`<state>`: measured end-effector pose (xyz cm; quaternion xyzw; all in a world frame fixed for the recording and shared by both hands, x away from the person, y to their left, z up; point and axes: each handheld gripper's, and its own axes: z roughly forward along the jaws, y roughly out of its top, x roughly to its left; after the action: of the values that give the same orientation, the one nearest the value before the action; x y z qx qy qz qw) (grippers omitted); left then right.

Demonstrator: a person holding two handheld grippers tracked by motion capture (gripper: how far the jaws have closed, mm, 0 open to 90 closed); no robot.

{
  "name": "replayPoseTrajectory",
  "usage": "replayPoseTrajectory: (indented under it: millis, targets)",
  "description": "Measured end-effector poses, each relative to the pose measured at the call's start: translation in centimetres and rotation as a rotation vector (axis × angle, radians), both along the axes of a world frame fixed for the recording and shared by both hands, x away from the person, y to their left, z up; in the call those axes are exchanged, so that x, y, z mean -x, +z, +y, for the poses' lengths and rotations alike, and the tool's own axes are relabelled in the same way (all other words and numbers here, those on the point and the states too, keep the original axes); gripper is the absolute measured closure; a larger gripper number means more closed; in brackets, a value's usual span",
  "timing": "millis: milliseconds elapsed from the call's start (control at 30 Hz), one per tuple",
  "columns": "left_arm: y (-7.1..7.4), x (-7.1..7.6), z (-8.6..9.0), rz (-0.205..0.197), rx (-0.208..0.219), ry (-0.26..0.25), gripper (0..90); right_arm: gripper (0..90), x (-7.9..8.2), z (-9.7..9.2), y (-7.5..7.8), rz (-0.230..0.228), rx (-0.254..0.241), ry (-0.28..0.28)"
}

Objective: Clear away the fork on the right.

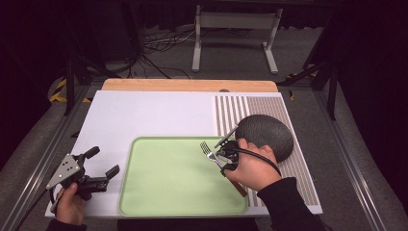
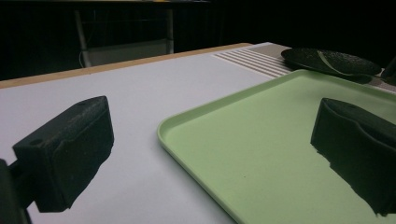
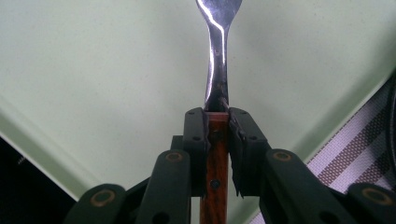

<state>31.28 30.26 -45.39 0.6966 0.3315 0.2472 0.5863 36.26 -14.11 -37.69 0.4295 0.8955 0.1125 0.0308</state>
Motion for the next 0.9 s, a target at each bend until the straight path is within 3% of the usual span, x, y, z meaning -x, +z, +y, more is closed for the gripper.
replayPoseTrajectory:
  millis: [33,67,167,200,300,600,900]
  targets:
    - [0.0,0.0,0.0,0.000,0.000,0.000,0.1,78.3,0.0,0.0,0.0,0.000,0.000,0.000]
    - [0.0,0.0,0.0,0.000,0.000,0.000,0.1,78.3,-0.1,0.1,-0.1,0.003,-0.009,-0.035]
    - [0.0,0.0,0.0,-0.002,0.002,0.001,0.0,78.2,-0.2,0.2,-0.1,0.016,-0.048,-0.180]
    - [0.0,0.0,0.0,-0.002,0.002,0.001,0.0,78.2,-0.2,0.2,-0.1,0.016,-0.048,-0.180]
    - [0.0,0.0,0.0,-0.002,0.003,0.001,0.0,78.2,-0.4,0.2,-0.2,0.021,-0.048,-0.248]
    - [0.0,0.0,0.0,-0.005,0.005,0.003,0.1,78.2,-0.5,0.3,-0.7,0.035,-0.049,-0.323]
    - [0.0,0.0,0.0,-0.005,0.005,0.003,0.0,78.0,-0.7,0.4,-1.2,0.038,-0.027,-0.334]
